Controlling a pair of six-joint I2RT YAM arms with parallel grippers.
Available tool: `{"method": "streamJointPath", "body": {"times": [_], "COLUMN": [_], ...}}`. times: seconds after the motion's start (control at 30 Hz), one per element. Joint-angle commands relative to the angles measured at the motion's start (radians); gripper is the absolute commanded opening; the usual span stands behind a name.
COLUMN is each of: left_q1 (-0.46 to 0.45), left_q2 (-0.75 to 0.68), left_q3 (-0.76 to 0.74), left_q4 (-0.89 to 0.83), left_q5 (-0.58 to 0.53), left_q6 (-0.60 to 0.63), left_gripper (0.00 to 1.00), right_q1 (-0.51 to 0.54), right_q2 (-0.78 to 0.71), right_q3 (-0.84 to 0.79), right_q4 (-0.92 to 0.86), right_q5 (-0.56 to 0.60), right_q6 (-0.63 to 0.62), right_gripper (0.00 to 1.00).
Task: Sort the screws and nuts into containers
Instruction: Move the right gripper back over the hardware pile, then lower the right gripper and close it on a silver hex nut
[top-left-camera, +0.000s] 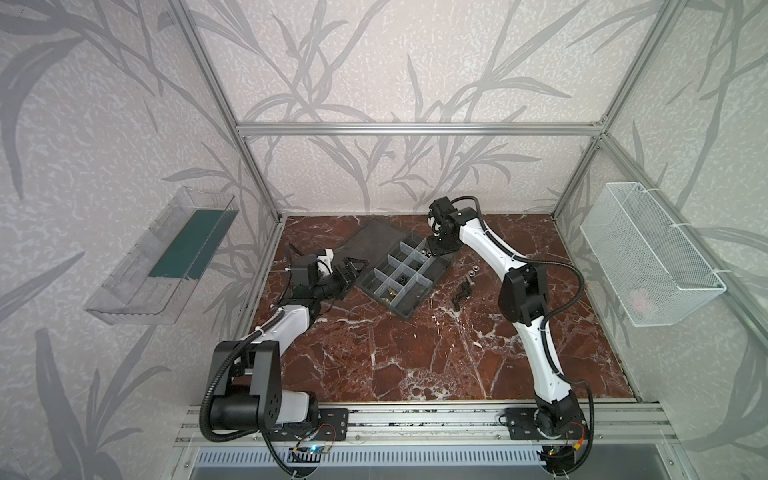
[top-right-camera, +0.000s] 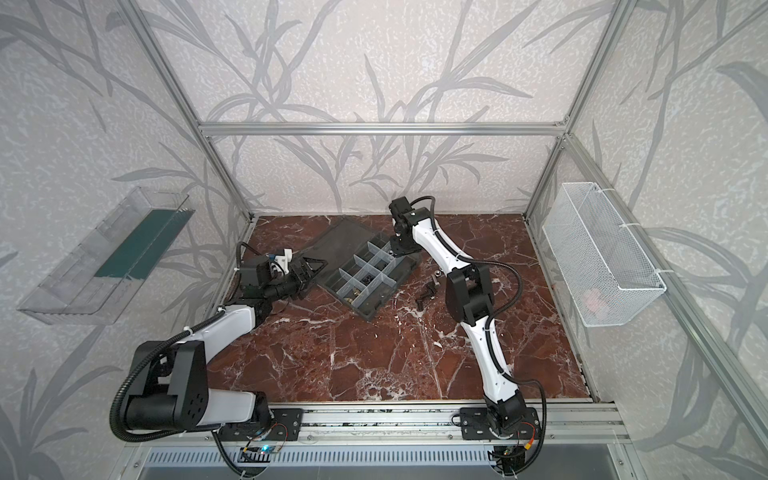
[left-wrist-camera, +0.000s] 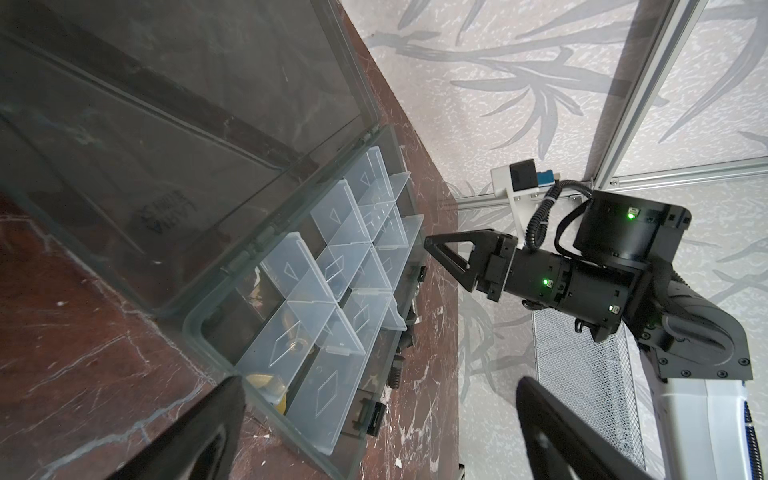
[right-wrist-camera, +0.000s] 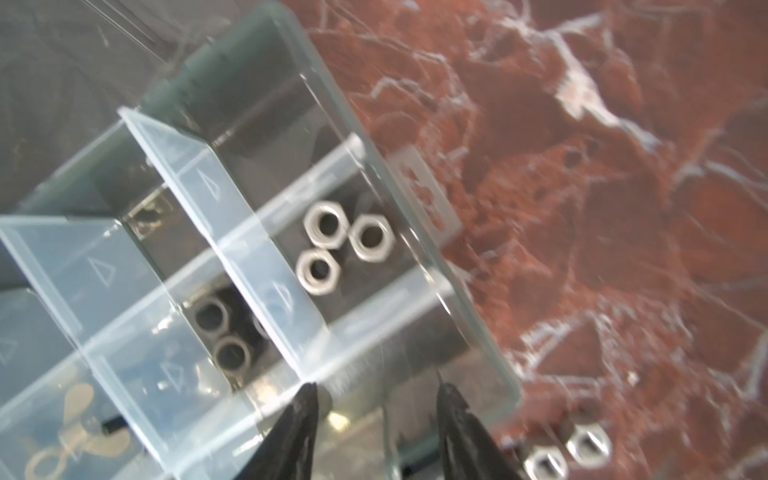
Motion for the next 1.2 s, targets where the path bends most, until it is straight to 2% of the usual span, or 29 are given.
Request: {"method": "streamJointPath", "body": {"times": [0.0,0.17,0.37,0.77,1.17], "left_q1": [-0.001,0.0,-0.001,0.0,-0.001], "left_q2": [-0.019,-0.016,-0.005,-0.015,-0.019], "left_q3": [-0.006,0.005,0.014,0.009,0.011], "left_q4": [0.02,0.008,0.011,0.003,-0.003], "left_q5": [0.018,0.02,0.02,0.019,0.014], "left_q6": [-0.002,0.004,-0.001,0.002,0.004], "left_gripper": [0.99,1.0,0.99,0.99,1.0], "right_q1": [-0.047,-0.136,-0.194,-0.206,-0.223], "right_q2": [-0.162,-0.286,-0.3,-0.146,-0.11], "right_q3": [-0.153,-0.427,-0.553,-0.458,-0.446], "right_q4": [0.066,0.186,0.223,0.254,0.279], "right_q5": [0.023,0.008,-0.006,-0.002,0.007], "right_q6": [0.029,0.096,0.144,0.317,0.338], "right_gripper": [0.48,0.49,0.5,0.51,0.51]}}
